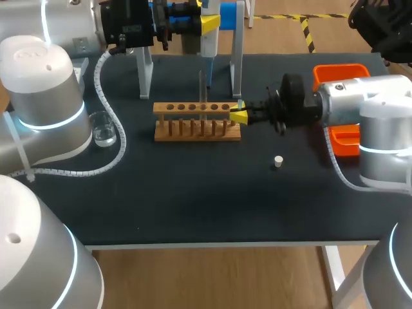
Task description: Invert the test tube, pick up the pipette, mount the tip to pipette, aspirate from beaker and dispense into the tube, eject the tip, return the pipette, and cap with the stopper.
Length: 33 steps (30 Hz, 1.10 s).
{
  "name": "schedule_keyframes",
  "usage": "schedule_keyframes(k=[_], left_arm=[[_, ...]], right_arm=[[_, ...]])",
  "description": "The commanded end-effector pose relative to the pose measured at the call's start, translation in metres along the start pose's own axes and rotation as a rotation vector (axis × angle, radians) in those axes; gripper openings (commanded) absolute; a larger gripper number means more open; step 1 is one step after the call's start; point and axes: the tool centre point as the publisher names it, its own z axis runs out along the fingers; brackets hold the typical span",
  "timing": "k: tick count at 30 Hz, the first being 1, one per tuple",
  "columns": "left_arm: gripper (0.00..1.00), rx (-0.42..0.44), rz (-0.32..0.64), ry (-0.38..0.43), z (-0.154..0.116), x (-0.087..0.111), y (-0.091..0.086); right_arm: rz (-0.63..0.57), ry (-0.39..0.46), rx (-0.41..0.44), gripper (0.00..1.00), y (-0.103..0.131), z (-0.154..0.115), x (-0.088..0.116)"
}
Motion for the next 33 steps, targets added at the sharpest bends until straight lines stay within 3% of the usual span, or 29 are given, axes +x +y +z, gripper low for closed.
schedule_keyframes(k=[1, 33], left_arm=[[0.0, 0.004, 0.001, 0.001, -0.001, 0.0, 0.0], [0.0, 0.004, 0.001, 0.001, -0.001, 0.0, 0.0]], right_arm=[[0.0, 0.006, 0.001, 0.0, -0.001, 0.006, -0.005], [0.015, 0.01, 0.0, 0.0, 0.005, 0.044, -0.017]])
